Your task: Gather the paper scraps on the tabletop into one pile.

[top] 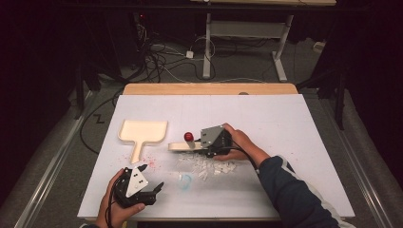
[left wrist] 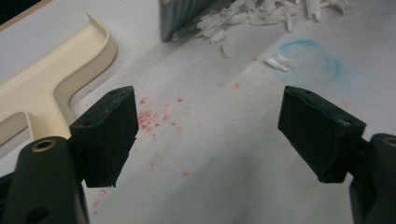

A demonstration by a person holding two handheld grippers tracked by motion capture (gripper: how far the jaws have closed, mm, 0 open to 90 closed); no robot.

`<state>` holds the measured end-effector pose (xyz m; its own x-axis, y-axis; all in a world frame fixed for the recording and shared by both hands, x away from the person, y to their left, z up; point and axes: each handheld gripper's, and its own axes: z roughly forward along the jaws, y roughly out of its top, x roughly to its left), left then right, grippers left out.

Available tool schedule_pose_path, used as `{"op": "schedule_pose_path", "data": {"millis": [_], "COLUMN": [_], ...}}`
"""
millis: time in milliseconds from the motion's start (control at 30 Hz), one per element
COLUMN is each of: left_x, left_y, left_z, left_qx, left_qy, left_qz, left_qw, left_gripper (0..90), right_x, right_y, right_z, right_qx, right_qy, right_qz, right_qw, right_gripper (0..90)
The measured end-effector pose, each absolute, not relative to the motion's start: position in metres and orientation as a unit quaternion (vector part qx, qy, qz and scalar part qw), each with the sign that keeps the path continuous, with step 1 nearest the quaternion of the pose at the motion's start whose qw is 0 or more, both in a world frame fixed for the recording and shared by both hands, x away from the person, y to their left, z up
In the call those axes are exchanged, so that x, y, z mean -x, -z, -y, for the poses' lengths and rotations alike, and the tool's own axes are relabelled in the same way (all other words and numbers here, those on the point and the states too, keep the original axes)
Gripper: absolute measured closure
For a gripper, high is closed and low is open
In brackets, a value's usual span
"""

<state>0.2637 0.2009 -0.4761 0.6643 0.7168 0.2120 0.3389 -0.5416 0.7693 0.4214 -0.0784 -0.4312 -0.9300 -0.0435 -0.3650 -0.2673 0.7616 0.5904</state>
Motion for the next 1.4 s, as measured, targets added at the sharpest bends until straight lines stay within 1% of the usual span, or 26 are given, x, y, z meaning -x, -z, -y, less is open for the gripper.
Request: {"op": "schedule_pose_path", "data": {"millis": [167,333,433,500,567,633,767,900,1000,1067,1100,1133,1267,1400], "left_x": [-0.264,-0.265,-0.266,-0.266,-0.267,-0.267,-0.267,-0.266,-0.266,-0.266,-0.265,-0.265,-0.266,-0.268], "left_y": [0.477,0.477,0.477,0.477,0.477,0.477,0.478,0.477,0.477,0.476,0.476,0.476,0.475,0.475], "left_z": [-0.2,-0.197,-0.196,-0.195,-0.194,-0.193,-0.191,-0.19,-0.19,-0.19,-0.189,-0.189,-0.189,-0.188], "left_qx": [-0.839,-0.841,-0.842,-0.844,-0.845,-0.846,-0.85,-0.848,-0.848,-0.849,-0.849,-0.849,-0.849,-0.849], "left_qy": [-0.259,-0.258,-0.258,-0.258,-0.258,-0.252,-0.25,-0.254,-0.255,-0.256,-0.256,-0.257,-0.257,-0.257], "left_qz": [-0.316,-0.314,-0.312,-0.311,-0.309,-0.312,-0.305,-0.302,-0.301,-0.297,-0.296,-0.295,-0.292,-0.292], "left_qw": [0.36,0.357,0.356,0.354,0.352,0.352,0.35,0.353,0.355,0.354,0.356,0.356,0.358,0.359], "left_gripper": [19.0,19.0,19.0,19.0,19.0,19.0,21.1,20.0,19.2,19.1,19.0,19.0,19.0,19.0], "right_x": [-0.413,-0.406,-0.404,-0.404,-0.402,-0.402,-0.397,-0.387,-0.376,-0.369,-0.363,-0.363,-0.354,-0.35], "right_y": [0.427,0.424,0.417,0.415,0.411,0.406,0.397,0.39,0.391,0.394,0.4,0.4,0.415,0.425], "right_z": [0.112,0.141,0.16,0.164,0.171,0.177,0.188,0.2,0.208,0.216,0.223,0.223,0.22,0.206], "right_qx": [0.095,0.082,0.046,0.041,0.005,-0.024,-0.096,-0.168,-0.22,-0.256,-0.291,-0.291,-0.32,-0.323], "right_qy": [-0.353,-0.367,-0.398,-0.407,-0.414,-0.422,-0.415,-0.391,-0.35,-0.343,-0.332,-0.332,-0.29,-0.297], "right_qz": [-0.922,-0.917,-0.904,-0.899,-0.894,-0.888,-0.881,-0.879,-0.876,-0.869,-0.862,-0.862,-0.86,-0.86], "right_qw": [0.126,0.134,0.151,0.156,0.174,0.18,0.203,0.216,0.247,0.25,0.249,0.249,0.273,0.259], "right_gripper": [68.0,68.0,68.0,68.0,67.9,67.9,67.9,68.0,68.1,68.1,68.1,68.1,68.1,68.1]}}
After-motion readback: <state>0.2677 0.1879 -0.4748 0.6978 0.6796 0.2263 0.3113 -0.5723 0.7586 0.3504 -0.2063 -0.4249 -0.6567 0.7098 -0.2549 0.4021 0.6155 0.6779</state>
